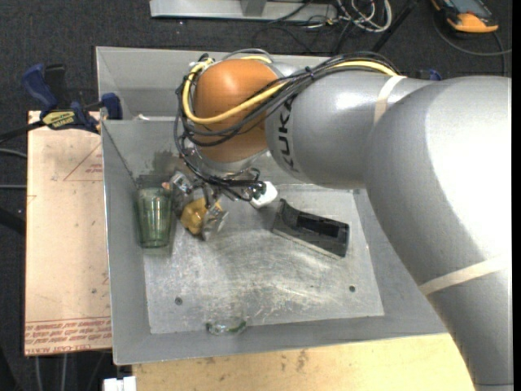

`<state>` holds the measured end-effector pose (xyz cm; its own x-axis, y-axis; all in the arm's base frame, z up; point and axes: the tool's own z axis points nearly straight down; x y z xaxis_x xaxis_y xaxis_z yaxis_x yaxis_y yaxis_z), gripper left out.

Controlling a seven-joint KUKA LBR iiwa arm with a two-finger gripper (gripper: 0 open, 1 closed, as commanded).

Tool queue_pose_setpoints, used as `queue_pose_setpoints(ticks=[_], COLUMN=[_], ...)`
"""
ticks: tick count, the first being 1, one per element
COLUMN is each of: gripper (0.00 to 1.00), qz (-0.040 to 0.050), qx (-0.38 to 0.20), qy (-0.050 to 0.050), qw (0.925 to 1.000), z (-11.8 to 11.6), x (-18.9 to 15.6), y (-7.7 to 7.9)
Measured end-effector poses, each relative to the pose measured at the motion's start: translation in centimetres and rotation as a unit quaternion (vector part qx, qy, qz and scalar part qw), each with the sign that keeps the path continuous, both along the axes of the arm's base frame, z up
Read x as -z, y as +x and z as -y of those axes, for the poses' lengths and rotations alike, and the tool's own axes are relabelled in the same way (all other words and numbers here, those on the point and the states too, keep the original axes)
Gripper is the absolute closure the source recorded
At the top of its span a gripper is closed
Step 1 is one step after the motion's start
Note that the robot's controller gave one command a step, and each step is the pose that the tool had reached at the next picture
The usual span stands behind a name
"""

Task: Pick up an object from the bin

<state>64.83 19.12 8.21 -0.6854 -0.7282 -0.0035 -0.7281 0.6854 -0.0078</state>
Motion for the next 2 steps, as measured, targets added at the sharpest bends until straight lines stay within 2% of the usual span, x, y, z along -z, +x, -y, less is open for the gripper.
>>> queue_pose_setpoints(ticks=[1,2], gripper=[1.0,1.0], qz=[0.0,0.0121], qx=[0.0,-0.235], qy=[0.0,0.003], qw=[1.0,0.972], z=[0.0,-1.7], x=[0.0,0.0], y=[0.0,-6.7])
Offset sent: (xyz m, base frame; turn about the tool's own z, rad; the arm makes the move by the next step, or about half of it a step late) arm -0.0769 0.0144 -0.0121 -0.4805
